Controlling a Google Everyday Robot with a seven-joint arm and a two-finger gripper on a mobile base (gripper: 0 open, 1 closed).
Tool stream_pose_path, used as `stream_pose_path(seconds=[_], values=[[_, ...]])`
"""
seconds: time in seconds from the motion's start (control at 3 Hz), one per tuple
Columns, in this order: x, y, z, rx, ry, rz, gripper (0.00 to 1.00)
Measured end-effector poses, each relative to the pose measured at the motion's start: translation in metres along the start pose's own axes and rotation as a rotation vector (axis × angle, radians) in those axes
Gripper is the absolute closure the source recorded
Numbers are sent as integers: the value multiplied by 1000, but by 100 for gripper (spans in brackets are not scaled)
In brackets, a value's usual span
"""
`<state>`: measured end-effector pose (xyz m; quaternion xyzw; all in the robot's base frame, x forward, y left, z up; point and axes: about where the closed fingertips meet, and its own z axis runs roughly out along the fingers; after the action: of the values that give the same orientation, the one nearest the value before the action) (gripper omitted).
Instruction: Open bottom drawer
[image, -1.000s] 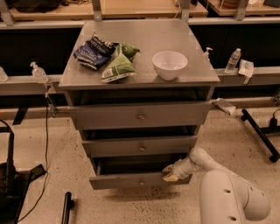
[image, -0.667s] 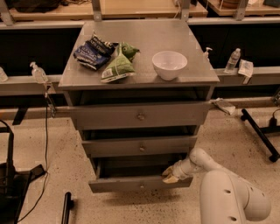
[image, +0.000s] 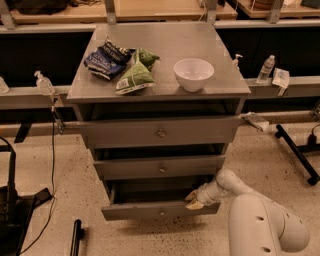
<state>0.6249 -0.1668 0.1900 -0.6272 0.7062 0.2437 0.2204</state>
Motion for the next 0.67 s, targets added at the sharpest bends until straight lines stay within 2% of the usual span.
stream_pose_path(seconds=[0.33, 0.67], values=[[0, 0, 0, 0, 0, 0, 33], [-3, 0, -4, 0, 0, 0, 11]])
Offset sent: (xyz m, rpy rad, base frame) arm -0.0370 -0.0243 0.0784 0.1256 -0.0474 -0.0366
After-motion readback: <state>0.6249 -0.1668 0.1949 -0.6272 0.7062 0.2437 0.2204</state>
